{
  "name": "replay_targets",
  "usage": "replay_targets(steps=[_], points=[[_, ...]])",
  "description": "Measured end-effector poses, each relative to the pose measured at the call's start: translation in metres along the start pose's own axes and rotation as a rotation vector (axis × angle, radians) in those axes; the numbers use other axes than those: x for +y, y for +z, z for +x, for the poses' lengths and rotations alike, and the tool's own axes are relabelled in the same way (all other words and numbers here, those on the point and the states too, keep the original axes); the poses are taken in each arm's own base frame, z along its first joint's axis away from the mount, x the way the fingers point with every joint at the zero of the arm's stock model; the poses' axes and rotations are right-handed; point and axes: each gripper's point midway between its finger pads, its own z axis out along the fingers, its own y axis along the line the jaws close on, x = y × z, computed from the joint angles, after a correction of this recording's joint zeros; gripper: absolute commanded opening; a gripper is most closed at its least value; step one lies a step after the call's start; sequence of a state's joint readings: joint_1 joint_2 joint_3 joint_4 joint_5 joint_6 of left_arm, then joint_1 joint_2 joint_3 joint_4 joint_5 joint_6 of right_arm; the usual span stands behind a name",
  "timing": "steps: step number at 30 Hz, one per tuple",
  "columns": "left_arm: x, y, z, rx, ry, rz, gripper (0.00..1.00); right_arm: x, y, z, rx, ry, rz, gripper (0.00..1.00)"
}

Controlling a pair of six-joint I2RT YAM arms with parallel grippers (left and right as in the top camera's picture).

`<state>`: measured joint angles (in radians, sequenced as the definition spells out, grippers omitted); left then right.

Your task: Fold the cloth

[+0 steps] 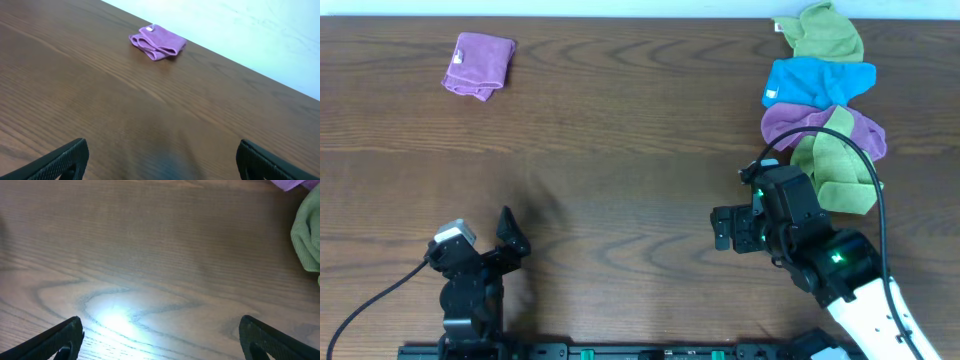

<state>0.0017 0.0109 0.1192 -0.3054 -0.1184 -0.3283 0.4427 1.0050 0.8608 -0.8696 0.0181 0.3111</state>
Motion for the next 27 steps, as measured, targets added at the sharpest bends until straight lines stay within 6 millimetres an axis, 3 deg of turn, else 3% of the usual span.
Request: replay_targets(steps=[21,24,27], points=[[0.0,0.0,0.0,0.0,-0.012,0.0,0.95,-0.001,0.0,-0.001,-0.006,-0.006,0.008,0.99],[0.0,0.0,0.0,0.001,-0.012,0.001,0.95,-0.009,-0.003,-0.015,-0.077,-0.04,0.054,0.99],[0.0,0.0,0.0,0.0,-0.012,0.002,0.96,-0.024,-0.018,-0.045,-0.294,-0.069,0.098,0.99]])
